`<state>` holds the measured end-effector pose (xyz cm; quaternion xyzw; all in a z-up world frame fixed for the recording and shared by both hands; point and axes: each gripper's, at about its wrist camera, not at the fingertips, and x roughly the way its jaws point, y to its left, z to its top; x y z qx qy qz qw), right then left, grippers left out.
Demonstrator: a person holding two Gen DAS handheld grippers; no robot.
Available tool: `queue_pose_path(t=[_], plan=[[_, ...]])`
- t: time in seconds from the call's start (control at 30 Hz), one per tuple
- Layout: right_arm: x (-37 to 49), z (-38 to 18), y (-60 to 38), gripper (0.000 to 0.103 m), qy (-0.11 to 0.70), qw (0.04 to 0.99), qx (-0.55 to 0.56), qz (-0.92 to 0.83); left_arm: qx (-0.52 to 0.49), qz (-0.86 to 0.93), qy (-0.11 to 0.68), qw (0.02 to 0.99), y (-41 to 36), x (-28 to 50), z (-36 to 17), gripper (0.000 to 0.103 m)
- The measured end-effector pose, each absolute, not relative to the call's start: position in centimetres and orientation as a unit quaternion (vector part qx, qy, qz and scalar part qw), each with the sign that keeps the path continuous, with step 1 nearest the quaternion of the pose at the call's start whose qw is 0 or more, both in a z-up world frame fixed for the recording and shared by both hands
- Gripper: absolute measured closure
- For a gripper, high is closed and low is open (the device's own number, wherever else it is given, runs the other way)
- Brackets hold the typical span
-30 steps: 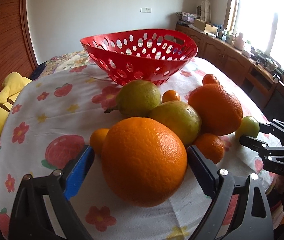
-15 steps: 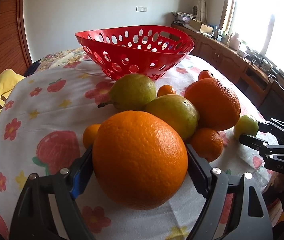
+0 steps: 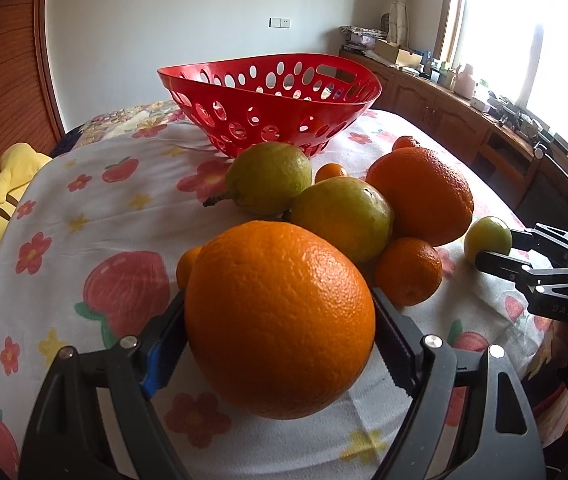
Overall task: Organize fruits
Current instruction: 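Close the left tool on the large orange while the right tool lifts the green apple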
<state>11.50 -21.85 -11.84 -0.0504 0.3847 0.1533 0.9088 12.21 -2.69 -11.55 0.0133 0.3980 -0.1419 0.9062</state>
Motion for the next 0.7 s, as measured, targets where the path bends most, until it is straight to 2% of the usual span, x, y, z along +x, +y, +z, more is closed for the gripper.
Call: queue_pose_path(t=[0.37, 0.7], plan=[[11.5, -11.7, -21.7, 0.046, 0.384, 0.908, -0.051, 0.159, 0.016, -0.139, 0.382, 0.913, -2.7, 11.8, -11.3, 0.02], [11.1, -9.4, -22.5, 0.046, 0.362, 0.917, -0.04, 0.164, 0.007, -0.151, 0.349, 0.925, -2.2, 11.3, -7.4, 0.02]])
